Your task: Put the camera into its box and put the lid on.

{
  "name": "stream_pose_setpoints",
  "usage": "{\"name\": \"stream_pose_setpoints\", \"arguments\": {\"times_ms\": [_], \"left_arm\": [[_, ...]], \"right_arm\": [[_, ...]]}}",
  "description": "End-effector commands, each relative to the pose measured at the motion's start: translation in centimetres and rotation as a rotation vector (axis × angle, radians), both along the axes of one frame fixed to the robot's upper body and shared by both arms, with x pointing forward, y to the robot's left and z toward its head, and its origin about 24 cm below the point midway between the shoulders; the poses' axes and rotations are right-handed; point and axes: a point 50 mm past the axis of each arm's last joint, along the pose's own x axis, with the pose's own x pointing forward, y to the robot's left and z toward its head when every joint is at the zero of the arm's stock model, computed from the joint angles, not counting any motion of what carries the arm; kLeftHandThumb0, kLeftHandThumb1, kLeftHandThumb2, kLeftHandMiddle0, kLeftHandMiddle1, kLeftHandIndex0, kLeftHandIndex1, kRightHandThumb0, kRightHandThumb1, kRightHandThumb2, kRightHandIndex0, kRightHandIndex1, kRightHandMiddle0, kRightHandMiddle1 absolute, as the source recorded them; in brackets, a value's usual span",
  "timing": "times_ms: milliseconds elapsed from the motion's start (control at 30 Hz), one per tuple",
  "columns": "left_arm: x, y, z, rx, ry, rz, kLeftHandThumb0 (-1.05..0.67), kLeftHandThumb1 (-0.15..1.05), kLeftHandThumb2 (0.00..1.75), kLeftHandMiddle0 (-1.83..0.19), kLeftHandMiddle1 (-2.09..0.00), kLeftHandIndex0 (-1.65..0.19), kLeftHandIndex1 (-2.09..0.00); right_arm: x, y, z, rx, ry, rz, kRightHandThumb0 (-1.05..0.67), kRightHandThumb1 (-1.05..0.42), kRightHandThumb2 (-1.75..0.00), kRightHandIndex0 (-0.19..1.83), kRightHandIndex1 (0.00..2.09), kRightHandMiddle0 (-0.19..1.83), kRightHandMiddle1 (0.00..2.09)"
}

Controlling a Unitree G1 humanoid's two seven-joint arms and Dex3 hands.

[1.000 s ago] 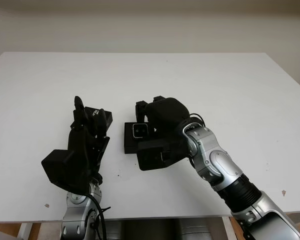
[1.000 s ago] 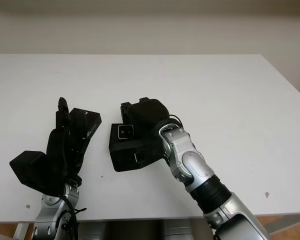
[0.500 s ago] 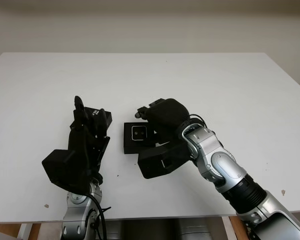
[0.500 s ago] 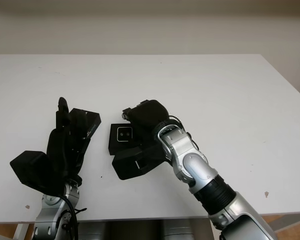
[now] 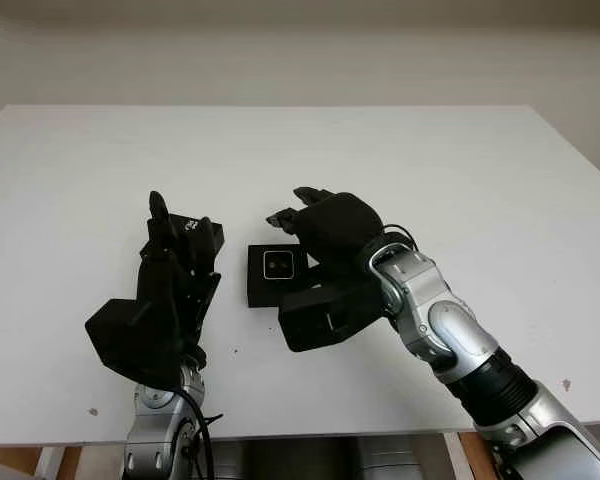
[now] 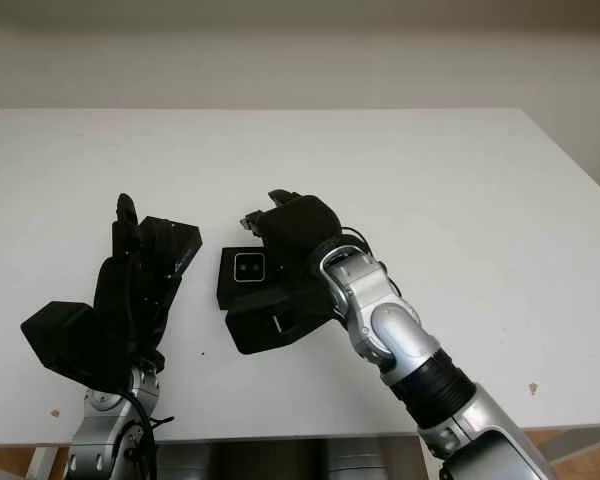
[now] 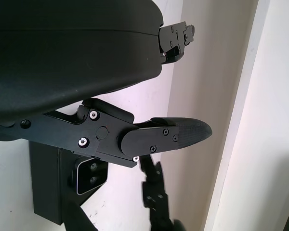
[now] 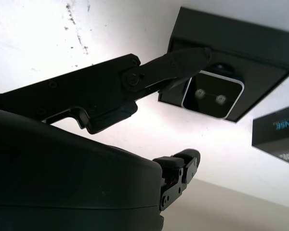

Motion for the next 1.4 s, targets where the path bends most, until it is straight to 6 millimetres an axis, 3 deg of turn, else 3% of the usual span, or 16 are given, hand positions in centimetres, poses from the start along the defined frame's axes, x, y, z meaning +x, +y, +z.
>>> {"name": "stream_pose_setpoints", "arguments": {"times_ms": [0,167,333,500,767,1067,1167,1367], "left_arm": [[-0.2,-0.7,0.0,-0.024,-0.01,-0.007,-0.55,1.05,0.46,0.14,-0.06,0.17,-0.06],[-0.4,-0.7,0.0,-0.029,-0.009,-0.003,-0.55,1.05,0.44,0.14,-0.06,0.16,-0.06],[-0.6,-0.4,0.0,-0.032,-0.01,0.0,-0.54,1.05,0.45,0.14,-0.06,0.16,-0.06],[-0.7,-0.2,0.2,-0.036,-0.009,0.001,-0.54,1.05,0.45,0.15,-0.05,0.16,-0.06],[-0.7,0.2,0.6,-0.024,-0.004,0.001,-0.55,1.05,0.44,0.14,-0.05,0.16,-0.06],[-0.6,0.3,0.8,0.006,-0.005,0.007,-0.56,1.05,0.45,0.13,-0.06,0.16,-0.06],[-0.7,0.2,0.9,0.004,0.0,0.007,-0.56,1.05,0.45,0.13,-0.06,0.15,-0.06],[-0.6,0.1,0.7,-0.011,0.0,0.003,-0.57,1.05,0.45,0.13,-0.06,0.15,-0.06]], "right_arm": [[0.1,-0.5,1.7,0.077,-0.03,0.023,-0.68,-0.94,-0.06,0.11,0.03,0.14,0.17],[0.3,-2.4,3.7,0.378,-0.067,0.109,-0.54,-0.92,-0.05,0.25,0.1,0.24,0.2],[0.0,-4.1,3.4,0.505,-0.162,0.188,-0.51,-0.92,-0.05,0.39,0.17,0.35,0.26],[-0.2,-5.9,1.9,0.445,-0.249,0.286,-0.42,-0.9,-0.05,0.52,0.29,0.38,0.56],[-0.1,-7.7,-0.9,0.308,-0.22,0.358,-0.27,-1.03,-0.17,0.47,0.27,0.3,0.58],[-0.6,-7.9,-2.8,0.074,-0.119,0.392,-0.2,-1.05,-0.52,0.27,0.1,0.11,0.37],[-0.7,-7.8,-3.2,0.04,-0.06,0.388,-0.19,-1.05,-0.59,0.17,0.04,0.08,0.19],[-0.9,-7.2,-3.6,-0.014,-0.028,0.404,-0.18,-1.05,-0.62,0.03,0.0,0.02,0.09]]}}
